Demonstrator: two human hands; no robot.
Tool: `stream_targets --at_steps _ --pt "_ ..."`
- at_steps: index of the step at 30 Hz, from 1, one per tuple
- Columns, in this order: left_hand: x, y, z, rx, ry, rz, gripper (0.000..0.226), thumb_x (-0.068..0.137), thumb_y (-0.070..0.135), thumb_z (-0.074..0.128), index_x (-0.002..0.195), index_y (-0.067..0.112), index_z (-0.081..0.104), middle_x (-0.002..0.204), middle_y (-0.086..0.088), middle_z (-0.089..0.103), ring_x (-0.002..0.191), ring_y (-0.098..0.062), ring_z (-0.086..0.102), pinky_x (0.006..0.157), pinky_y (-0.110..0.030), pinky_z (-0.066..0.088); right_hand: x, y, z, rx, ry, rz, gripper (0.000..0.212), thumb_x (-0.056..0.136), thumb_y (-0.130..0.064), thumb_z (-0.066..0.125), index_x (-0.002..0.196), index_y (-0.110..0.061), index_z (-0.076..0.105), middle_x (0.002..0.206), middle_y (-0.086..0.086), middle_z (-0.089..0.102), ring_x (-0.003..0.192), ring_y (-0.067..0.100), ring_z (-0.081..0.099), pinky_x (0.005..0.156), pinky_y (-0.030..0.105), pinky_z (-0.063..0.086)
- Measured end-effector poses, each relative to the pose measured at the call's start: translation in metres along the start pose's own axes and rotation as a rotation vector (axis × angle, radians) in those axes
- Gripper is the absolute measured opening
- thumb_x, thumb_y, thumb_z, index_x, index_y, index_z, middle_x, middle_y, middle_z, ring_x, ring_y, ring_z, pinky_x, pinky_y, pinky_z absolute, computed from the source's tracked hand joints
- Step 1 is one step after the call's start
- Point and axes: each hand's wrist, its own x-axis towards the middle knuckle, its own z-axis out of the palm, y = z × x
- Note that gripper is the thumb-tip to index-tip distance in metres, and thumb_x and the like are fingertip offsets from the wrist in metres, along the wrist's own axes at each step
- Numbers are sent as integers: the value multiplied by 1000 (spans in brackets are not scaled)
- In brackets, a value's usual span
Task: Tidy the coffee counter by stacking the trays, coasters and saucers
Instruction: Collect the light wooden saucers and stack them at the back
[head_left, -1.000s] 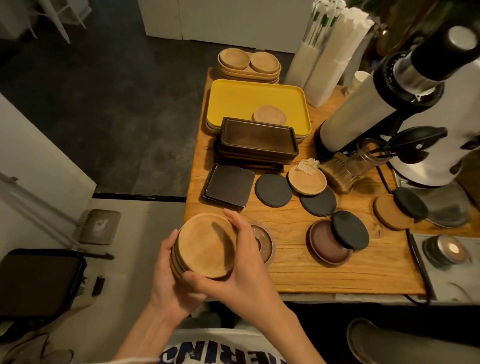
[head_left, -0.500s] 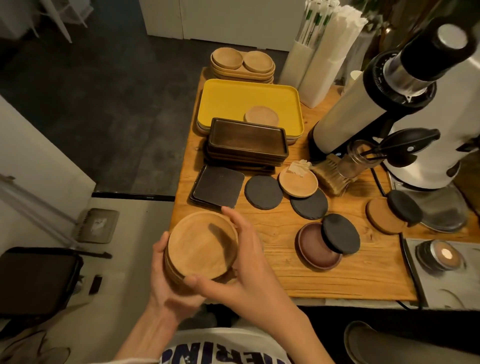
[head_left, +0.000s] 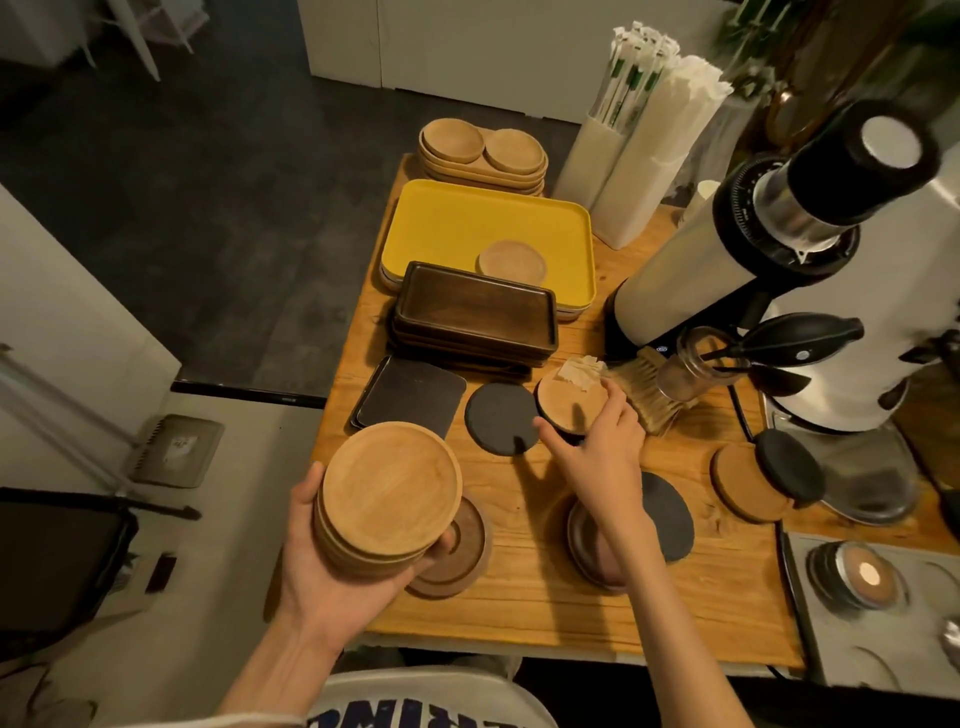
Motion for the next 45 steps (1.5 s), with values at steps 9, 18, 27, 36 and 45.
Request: stream_targets --at_steps 9,18,27,36,45 --pt "12 -12 10 -16 153 32 91 42 57 87 119 14 65 120 -31 62 100 -47 63 72 -54 52 33 7 31 -182 108 48 111 69 -67 72 152 -12 23 132 26 48 118 44 49 99 54 41" --pt "20 -20 12 -109 221 -5 104 39 54 89 130 16 56 123 -30 61 102 -46 63 76 -54 52 27 13 10 -155 72 -37 100 71 -56 77 149 -19 28 131 22 50 119 38 48 96 44 43" --pt "19 -18 7 -197 147 -46 103 47 52 88 135 14 49 124 -32 59 105 -49 61 82 -57 51 -32 2 -30 246 -119 89 96 63 -77 68 139 -42 21 134 0 51 117 18 51 89 37 51" --pt "2 5 -17 -196 177 -106 102 46 48 90 134 13 51 125 -30 59 103 -46 63 80 -55 52 -66 -22 -28 474 -290 267 90 54 -93 55 129 -50 30 124 2 61 111 17 58 74 24 43" --pt "-22 25 -49 -45 67 -143 79 46 47 90 112 8 72 116 -26 67 98 -43 67 76 -55 54 -135 -93 -2 514 -296 86 92 56 -82 71 131 -61 21 120 -36 47 111 -20 45 81 9 43"
